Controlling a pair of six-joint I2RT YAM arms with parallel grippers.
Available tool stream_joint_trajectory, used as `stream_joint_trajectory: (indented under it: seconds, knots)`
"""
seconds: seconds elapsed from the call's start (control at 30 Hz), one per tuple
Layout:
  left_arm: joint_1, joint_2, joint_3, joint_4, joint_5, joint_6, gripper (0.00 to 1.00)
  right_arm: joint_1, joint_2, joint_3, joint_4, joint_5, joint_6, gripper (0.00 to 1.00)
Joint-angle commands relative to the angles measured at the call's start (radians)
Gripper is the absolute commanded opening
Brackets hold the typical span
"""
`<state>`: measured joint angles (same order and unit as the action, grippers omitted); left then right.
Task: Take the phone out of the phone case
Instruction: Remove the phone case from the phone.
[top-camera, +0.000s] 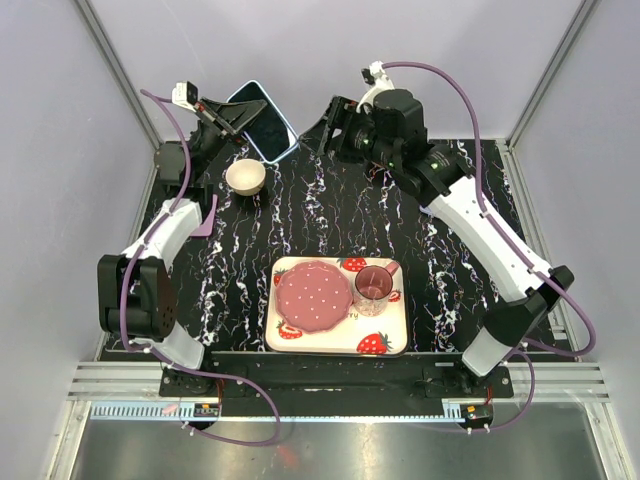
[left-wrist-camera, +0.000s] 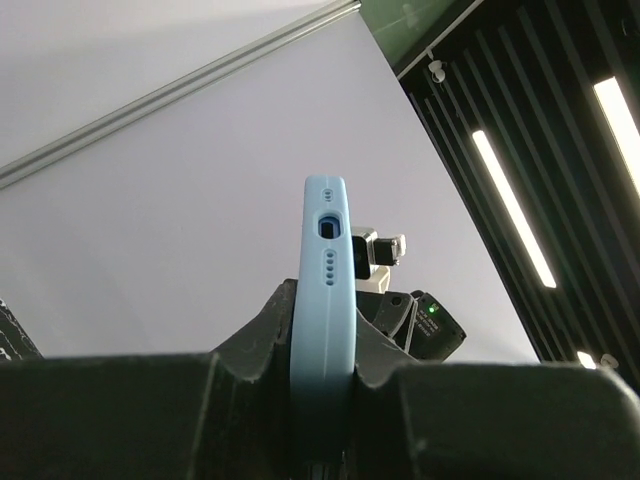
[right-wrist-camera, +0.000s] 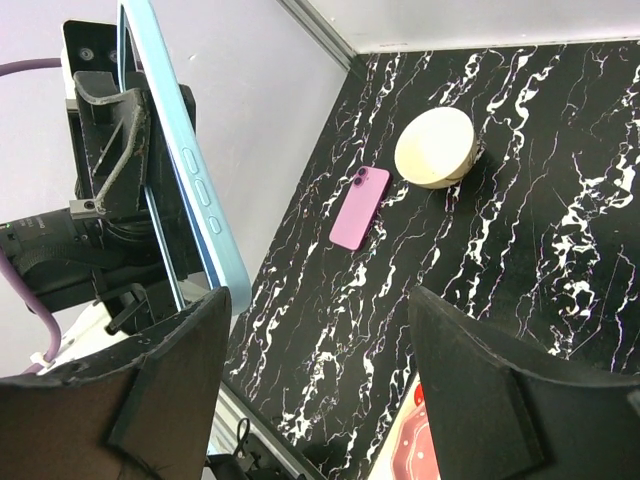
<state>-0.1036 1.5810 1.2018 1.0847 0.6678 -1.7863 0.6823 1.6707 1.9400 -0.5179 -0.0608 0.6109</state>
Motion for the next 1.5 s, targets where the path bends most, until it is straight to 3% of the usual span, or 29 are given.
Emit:
stream_joint_trajectory:
  seconds: [0.0,0.63,0.77,0.93,1.17,1.27,1.3,1.37,1.4,1.47]
  knots:
    - [-0.087,-0.085,0.082,0.256,0.027,-0.179,0.00,0.016,0.185,-0.053,-0.157,0.064,-0.066,0.76]
    - [-0.085,-0.052,0.110,0.284,0.039,-0.202,0.00,0.011,0.310,-0.024,-0.151,-0.022,-0.073,0.77]
    - [-0.085,-0.035,0.084,0.320,0.032,-0.222,0.00,-0.001,0.302,-0.035,-0.096,-0.176,-0.056,0.78]
    - [-0.088,0.017,0.050,0.423,0.021,-0.297,0.00,-0.050,0.259,-0.140,0.125,-0.436,0.059,0.79]
    - [-0.099,0.028,-0.002,0.431,0.013,-0.249,0.00,-0.063,0.264,-0.219,0.363,-0.585,0.245,0.78]
    - [-0.104,0.036,-0.019,0.457,0.010,-0.249,0.00,-0.070,0.294,-0.242,0.508,-0.651,0.373,0.72]
    - [-0.104,0.036,-0.022,0.471,0.010,-0.254,0.00,-0.070,0.300,-0.259,0.620,-0.671,0.407,0.62]
    - [-0.104,0.039,-0.031,0.477,0.013,-0.260,0.00,-0.076,0.308,-0.283,0.698,-0.705,0.484,0.52]
    - [-0.104,0.037,-0.033,0.481,0.016,-0.262,0.00,-0.079,0.310,-0.292,0.750,-0.708,0.500,0.37]
    - [-0.102,0.040,-0.034,0.481,0.032,-0.262,0.00,-0.090,0.293,-0.334,0.806,-0.705,0.530,0.21]
